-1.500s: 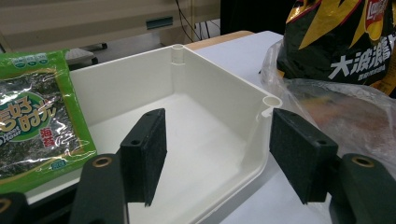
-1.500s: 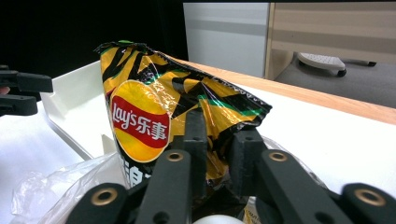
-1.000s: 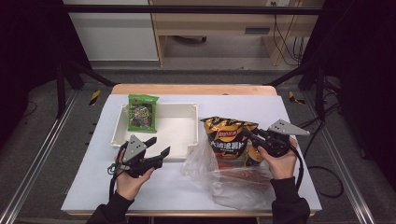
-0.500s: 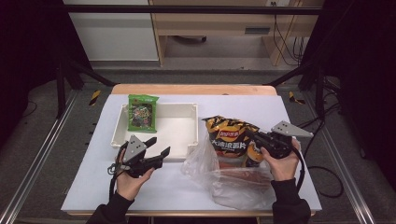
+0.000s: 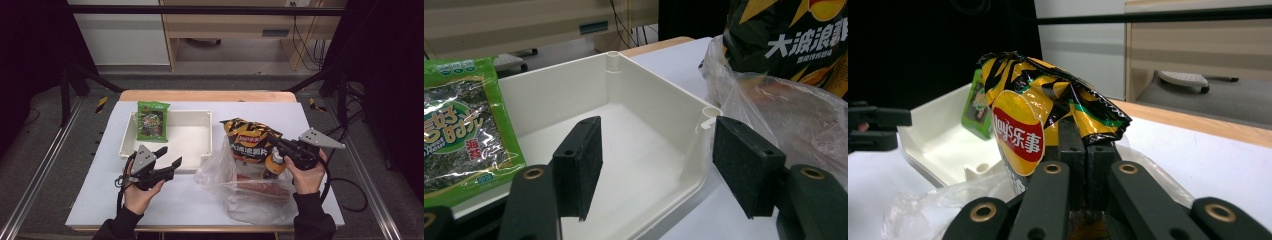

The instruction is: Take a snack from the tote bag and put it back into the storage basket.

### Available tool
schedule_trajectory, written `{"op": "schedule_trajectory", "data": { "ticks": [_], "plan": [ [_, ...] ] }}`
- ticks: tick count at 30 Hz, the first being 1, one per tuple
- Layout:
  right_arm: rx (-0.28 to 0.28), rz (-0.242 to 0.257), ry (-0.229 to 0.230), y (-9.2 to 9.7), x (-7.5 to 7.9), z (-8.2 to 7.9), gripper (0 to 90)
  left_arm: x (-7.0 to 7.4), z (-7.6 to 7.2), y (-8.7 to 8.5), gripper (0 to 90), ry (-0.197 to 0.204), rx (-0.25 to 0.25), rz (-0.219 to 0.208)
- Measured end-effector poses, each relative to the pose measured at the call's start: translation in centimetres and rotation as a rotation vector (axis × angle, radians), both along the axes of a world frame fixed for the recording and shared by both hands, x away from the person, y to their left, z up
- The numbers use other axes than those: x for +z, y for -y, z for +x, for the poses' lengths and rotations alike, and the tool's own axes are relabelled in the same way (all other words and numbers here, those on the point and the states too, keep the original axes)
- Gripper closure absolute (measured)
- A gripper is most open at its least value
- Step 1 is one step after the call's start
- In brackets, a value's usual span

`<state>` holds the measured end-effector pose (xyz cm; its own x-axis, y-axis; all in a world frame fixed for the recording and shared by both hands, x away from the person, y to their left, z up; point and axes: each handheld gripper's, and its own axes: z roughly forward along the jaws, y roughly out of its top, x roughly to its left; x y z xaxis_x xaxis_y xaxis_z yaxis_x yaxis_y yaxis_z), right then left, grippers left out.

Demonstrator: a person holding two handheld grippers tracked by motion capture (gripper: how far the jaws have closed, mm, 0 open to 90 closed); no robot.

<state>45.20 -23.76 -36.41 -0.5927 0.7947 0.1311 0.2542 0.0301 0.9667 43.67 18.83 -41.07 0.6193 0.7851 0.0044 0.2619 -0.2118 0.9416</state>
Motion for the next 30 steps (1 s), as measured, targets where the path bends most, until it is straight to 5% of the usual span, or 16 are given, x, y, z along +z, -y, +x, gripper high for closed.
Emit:
{"op": "schedule_trajectory", "data": {
  "ticks": [19, 30],
  "plan": [
    [0.03, 0.063, 0.126, 0.0, 4.8, -1.8, 89.4, 0.5, -0.4, 0.1, 36.3, 0.018, -0.008, -0.016],
    [0.052, 0.086, 0.146, 0.5, 6.7, -2.9, 89.4, 0.6, -0.4, 0.0, 36.3, 0.018, -0.005, -0.018]
  ]
}}
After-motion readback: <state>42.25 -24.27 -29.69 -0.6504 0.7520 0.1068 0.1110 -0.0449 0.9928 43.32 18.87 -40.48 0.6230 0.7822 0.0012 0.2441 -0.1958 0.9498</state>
